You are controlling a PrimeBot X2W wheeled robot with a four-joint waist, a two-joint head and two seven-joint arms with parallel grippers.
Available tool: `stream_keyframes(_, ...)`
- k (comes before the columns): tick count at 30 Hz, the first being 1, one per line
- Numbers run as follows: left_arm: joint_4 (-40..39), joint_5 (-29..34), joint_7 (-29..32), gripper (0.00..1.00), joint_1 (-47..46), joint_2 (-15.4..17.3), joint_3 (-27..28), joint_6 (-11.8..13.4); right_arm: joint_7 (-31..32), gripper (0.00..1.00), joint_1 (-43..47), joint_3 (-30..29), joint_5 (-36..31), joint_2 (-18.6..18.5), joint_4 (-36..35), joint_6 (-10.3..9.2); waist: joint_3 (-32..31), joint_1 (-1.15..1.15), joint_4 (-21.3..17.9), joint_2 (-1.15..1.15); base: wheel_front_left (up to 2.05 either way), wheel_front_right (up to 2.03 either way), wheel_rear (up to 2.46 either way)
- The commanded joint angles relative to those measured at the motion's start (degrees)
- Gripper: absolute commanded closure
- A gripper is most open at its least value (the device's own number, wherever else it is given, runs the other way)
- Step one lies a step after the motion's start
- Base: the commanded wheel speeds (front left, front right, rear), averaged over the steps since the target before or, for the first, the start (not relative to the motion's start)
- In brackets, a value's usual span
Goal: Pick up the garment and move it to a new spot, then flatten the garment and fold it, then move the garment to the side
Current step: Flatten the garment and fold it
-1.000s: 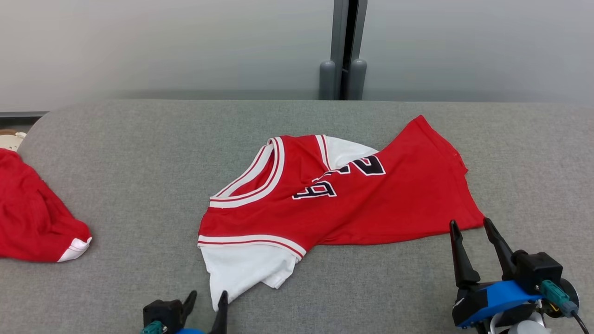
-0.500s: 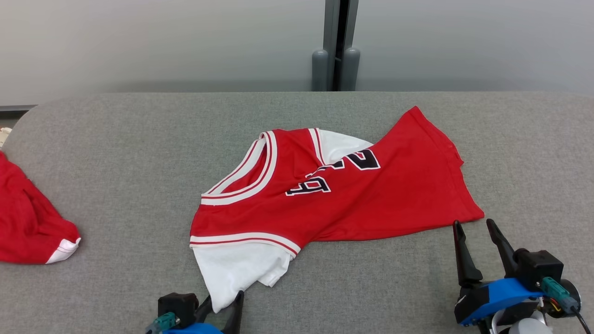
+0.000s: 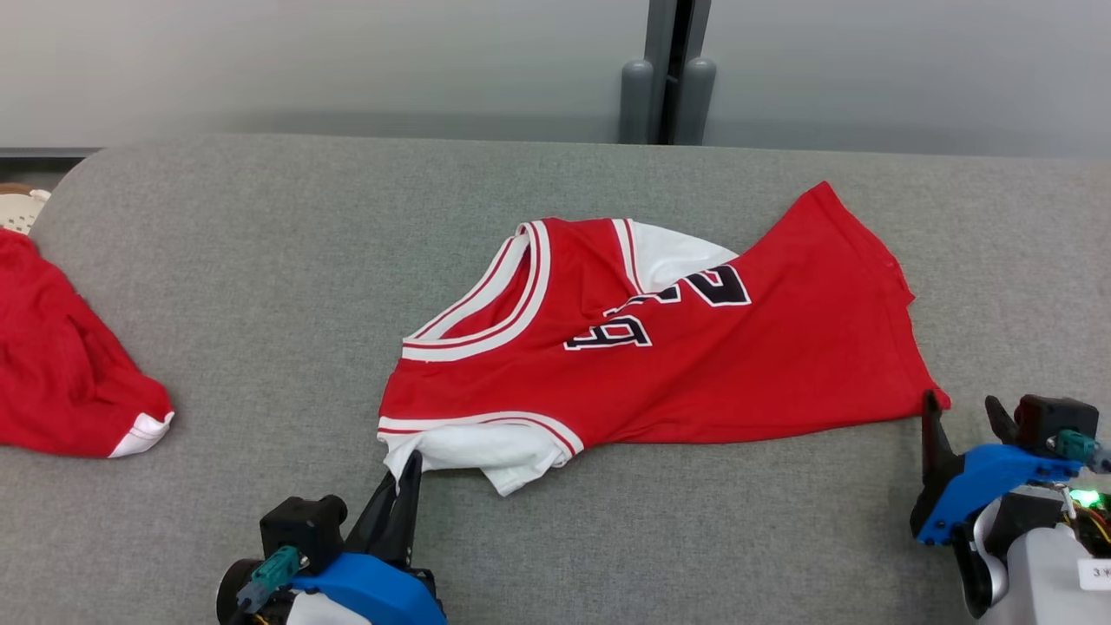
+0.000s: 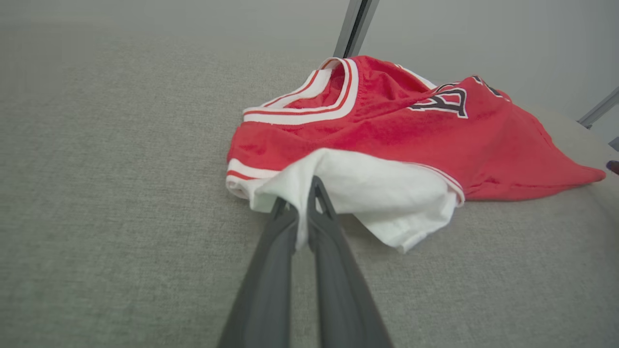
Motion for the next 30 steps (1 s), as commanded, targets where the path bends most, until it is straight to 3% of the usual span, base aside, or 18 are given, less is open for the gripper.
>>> stream_keyframes(1, -0.9, 0.2, -0.4, 1.0, -1.0, 0.3, -0.1, 0.2, 2.2, 0.0, -2.3, -0.9, -1.0, 0.0, 2.2, 0.01, 0.9, 0.0, 0.8, 0.0, 0.0, 0.0, 0.0)
stream_keyframes(5, -2.4, -0.1, -0.8, 1.0, -1.3, 0.1, -0.2, 0.1, 6.5, 0.0, -5.1, -0.3, -1.5, 0.0, 6.6, 0.01, 1.7, 0.0, 1.3, 0.0, 0.0, 0.0, 0.0)
stream_keyframes(6, -2.6, -0.2, -1.0, 1.0, -1.3, 0.1, -0.2, 0.2, 7.5, 0.49, -5.6, 0.1, -0.5, 0.0, 7.8, 0.01, 1.8, 0.0, 1.3, 0.0, 0.0, 0.0, 0.0)
stream_keyframes(8, -3.2, -0.4, -1.3, 1.0, -1.3, 0.1, 0.0, 0.3, 8.7, 0.65, -6.2, 1.6, 1.8, 0.1, 9.6, 0.02, 1.9, 0.0, 1.3, 0.0, 0.0, 0.0, 0.0)
stream_keyframes(11, -4.1, -1.5, -1.7, 1.0, -1.5, -0.2, 0.4, 0.0, 8.6, 1.0, -7.0, 4.0, 5.9, 0.2, 10.3, 0.06, 1.9, 0.0, 1.0, 0.0, 0.0, 0.0, 0.0)
stream_keyframes(17, -7.4, -7.1, 0.1, 1.0, -3.3, -1.1, 1.7, -1.9, 5.8, 1.0, -8.7, 7.6, 10.8, -0.1, 5.6, 0.01, 0.7, 0.0, -0.6, 0.0, 0.0, 0.0, 0.0)
stream_keyframes(21, -10.2, -9.1, 1.9, 1.0, -5.2, 0.2, 2.1, -2.5, 5.3, 1.0, -8.7, 9.4, 12.9, 0.0, 1.2, 0.01, -0.6, 0.0, -1.6, 0.0, 0.0, 0.0, 0.0)
stream_keyframes(30, -23.8, -13.9, 9.0, 1.0, -12.9, 5.4, 5.8, -3.2, 7.1, 1.0, -5.4, 12.6, 16.6, -2.0, -23.5, 0.01, -5.9, 0.0, -4.8, 0.0, 0.0, 0.0, 0.0)
